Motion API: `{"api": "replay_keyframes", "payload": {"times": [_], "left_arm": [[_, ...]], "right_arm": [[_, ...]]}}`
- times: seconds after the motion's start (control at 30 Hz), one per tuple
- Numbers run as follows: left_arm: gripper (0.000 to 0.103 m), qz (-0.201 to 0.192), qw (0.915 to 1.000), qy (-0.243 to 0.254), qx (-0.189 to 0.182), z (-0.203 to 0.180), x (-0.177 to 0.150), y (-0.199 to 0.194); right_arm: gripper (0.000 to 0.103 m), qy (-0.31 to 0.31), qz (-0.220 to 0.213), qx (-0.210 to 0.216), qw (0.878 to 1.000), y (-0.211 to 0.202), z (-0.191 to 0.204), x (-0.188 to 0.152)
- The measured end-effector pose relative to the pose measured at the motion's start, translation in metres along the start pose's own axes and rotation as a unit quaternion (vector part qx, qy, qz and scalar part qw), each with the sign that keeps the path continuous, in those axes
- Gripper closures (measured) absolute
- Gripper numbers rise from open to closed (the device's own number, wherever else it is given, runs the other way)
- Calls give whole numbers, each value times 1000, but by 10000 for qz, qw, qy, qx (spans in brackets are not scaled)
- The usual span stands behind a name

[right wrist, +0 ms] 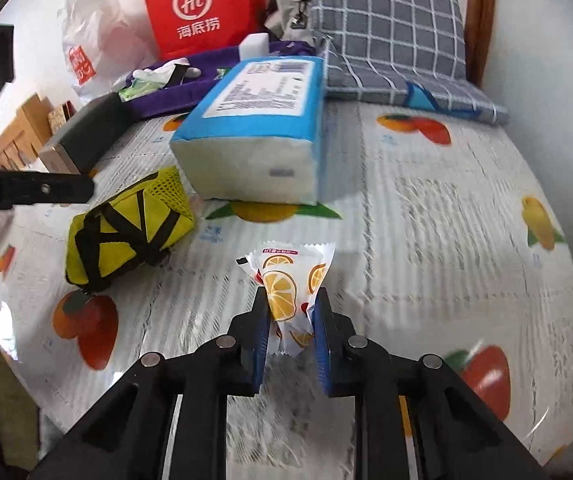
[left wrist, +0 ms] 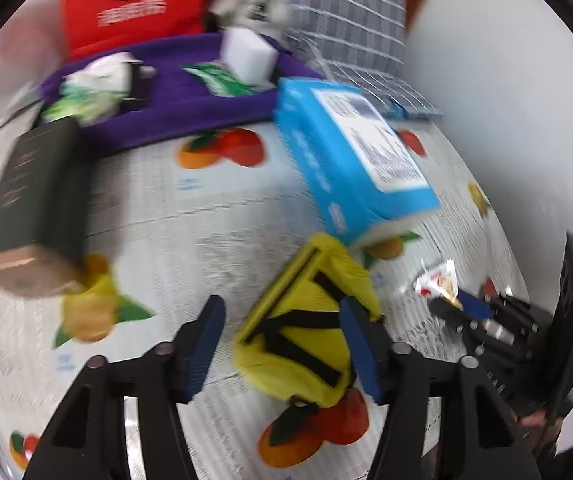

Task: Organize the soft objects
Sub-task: 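Grasp the orange-print snack packet with the right tool while the left tool grasps the yellow mesh bag, then carry the snack packet in the right tool while the left tool carries the yellow bag to the towel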

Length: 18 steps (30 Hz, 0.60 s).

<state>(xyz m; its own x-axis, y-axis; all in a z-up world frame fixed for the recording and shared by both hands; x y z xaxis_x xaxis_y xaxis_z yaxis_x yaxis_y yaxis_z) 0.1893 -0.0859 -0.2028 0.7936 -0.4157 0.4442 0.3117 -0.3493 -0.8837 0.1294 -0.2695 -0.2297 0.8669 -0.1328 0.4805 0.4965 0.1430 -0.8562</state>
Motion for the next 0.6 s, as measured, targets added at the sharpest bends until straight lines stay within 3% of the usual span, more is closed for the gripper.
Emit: {"api": "replay_keyframes", "payload": {"times": [0.2,0.27,0.4,0.53,0.57,0.6], "left_arm": [[33,462,9973,563,57,-16,-3,31],[22,433,9955,834,116,-25,-7,35],[9,456,9908,1218,375,-38,-12,41],[6,399,9902,1232,514,-40,-12,42],[8,361,9912,1161,520,-39,-12,42],[16,308,9917,1135,521,-39,-11,40]], "right_arm": [[82,123,-52,-91,9999,-7,-18,-3],[82,163,-56,-87,9998,-8,-23,-3],[82,271,-76,-146,9995,-10,-34,-3],[82,285,-69,-234,9993,-13,-39,-4],[81,300,-69,-238,9992,-13,-40,-5],[81,298,-63,-247,9992,-13,-39,-7]]}}
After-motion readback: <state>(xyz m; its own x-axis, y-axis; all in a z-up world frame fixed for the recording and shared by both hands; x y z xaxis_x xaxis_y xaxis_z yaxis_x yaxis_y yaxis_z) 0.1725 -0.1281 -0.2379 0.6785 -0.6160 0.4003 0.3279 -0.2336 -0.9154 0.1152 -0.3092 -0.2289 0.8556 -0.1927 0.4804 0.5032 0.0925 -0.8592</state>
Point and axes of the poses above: each gripper's, at about its wrist camera, not at the fingertips, and y roughly the way its jaws point, z to its left, x to its top, the point moved 5 cm from there along y, roughly the way its jaws point, and after that the axes turned 13 degrees about y, right-handed, at the moved point
